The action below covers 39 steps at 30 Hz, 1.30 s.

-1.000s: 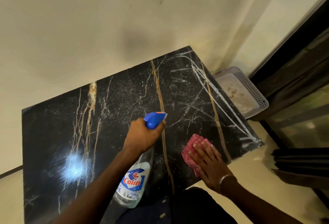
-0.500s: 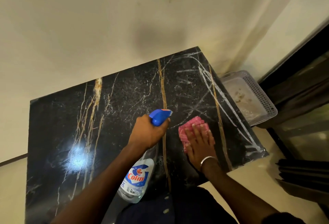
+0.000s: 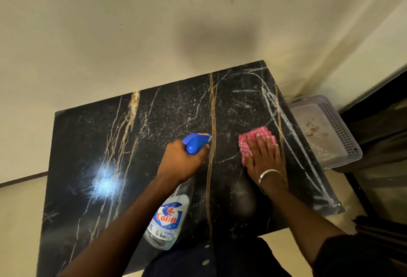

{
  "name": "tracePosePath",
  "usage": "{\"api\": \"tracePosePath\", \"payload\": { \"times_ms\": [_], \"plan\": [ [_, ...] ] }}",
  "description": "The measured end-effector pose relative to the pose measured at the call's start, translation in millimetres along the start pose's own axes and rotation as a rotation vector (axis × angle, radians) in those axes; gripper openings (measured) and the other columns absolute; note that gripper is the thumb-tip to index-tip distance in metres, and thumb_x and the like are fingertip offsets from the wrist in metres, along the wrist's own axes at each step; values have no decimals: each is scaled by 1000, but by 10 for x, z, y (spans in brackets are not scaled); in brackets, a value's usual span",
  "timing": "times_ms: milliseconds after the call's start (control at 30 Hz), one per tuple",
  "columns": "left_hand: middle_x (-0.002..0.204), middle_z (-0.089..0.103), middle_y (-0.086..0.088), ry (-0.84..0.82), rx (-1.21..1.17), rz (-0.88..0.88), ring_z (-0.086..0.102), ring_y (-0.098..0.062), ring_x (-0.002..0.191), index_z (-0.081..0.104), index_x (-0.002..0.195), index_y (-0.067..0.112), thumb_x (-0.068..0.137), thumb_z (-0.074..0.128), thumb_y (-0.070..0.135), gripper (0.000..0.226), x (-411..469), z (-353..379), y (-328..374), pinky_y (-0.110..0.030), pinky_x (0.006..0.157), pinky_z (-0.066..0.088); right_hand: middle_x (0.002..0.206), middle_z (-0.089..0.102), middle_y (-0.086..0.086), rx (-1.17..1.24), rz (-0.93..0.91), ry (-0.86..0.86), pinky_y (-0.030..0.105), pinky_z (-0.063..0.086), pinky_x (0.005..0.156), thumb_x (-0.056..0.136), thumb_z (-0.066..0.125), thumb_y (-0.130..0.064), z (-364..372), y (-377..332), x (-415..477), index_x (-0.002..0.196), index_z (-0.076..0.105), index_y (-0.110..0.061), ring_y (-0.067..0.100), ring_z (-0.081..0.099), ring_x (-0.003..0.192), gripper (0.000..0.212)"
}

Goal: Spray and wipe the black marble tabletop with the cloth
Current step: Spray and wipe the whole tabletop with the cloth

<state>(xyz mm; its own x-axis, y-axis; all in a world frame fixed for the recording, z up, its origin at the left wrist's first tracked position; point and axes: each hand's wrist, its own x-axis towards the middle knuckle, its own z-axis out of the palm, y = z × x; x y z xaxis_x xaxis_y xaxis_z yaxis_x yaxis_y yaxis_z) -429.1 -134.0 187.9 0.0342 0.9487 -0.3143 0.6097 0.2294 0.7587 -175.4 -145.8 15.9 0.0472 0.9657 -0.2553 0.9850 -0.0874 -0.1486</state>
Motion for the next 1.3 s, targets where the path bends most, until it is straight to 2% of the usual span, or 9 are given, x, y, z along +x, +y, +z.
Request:
{"api": "tracePosePath", "payload": {
  "times_ms": [167,267,367,533,600,733,1033,1200,1300],
  "plan": [
    [74,68,-6,-4,-1,-29,64,-14,62,64,93,14,87,66,36,23,-2,18,-66,-27,61,54,164,-9,0,-32,-166,-87,48,-10,120,92,7,-50,-112,-251,463,148,-12,-36,24,-17,149,61],
    [72,67,-6,-11,-2,-41,65,-14,63,64,91,14,87,66,37,23,39,38,-79,-29,61,55,165,-1,1,-77,-266,-54,49,0,121,96,13,-49,-65,23,204,154,-1,-32,25,-13,150,62],
    [61,60,5,-10,1,-29,57,1,50,61,83,20,87,66,37,19,99,92,-83,-11,49,43,164,10,5,-38,-288,-25,53,12,119,98,23,-44,34,371,-378,156,16,-23,29,0,151,61],
    [60,60,3,-14,9,2,54,-3,49,61,82,19,87,65,39,21,203,159,-56,-19,51,46,162,16,11,-80,-236,-58,59,20,115,97,23,-42,165,576,-863,154,22,-20,34,7,150,62],
    [59,59,3,-2,-1,-10,54,-3,48,60,80,19,87,66,38,21,243,147,-61,-16,49,45,163,15,10,-71,-239,-63,58,18,116,93,30,-42,123,446,-658,155,20,-21,35,5,150,66],
    [59,58,7,31,-38,-36,55,3,48,60,82,21,88,67,32,14,302,74,-62,-7,47,43,164,2,7,-67,-265,-91,52,4,120,95,18,-48,-69,-35,239,156,6,-26,31,-7,150,66],
    [62,60,0,211,-33,-158,53,-1,51,64,84,13,86,68,38,25,246,-193,-138,-11,48,41,162,-17,8,-50,-141,-221,55,-9,118,101,20,-45,-497,-909,2094,155,-9,-26,35,-18,148,64],
    [60,58,6,186,-51,-160,54,4,50,61,80,19,87,68,36,20,284,-177,-117,-7,46,41,163,-10,9,-62,-259,-185,53,-7,119,96,10,-46,-418,-684,1573,155,-9,-26,32,-14,149,66],
    [60,59,3,184,-50,-142,53,0,48,62,81,16,85,69,37,23,345,-105,-96,-17,50,45,164,-7,9,-44,-336,-151,55,-2,119,94,12,-46,-204,-457,737,155,-8,-25,33,-16,148,67]
  ]
}}
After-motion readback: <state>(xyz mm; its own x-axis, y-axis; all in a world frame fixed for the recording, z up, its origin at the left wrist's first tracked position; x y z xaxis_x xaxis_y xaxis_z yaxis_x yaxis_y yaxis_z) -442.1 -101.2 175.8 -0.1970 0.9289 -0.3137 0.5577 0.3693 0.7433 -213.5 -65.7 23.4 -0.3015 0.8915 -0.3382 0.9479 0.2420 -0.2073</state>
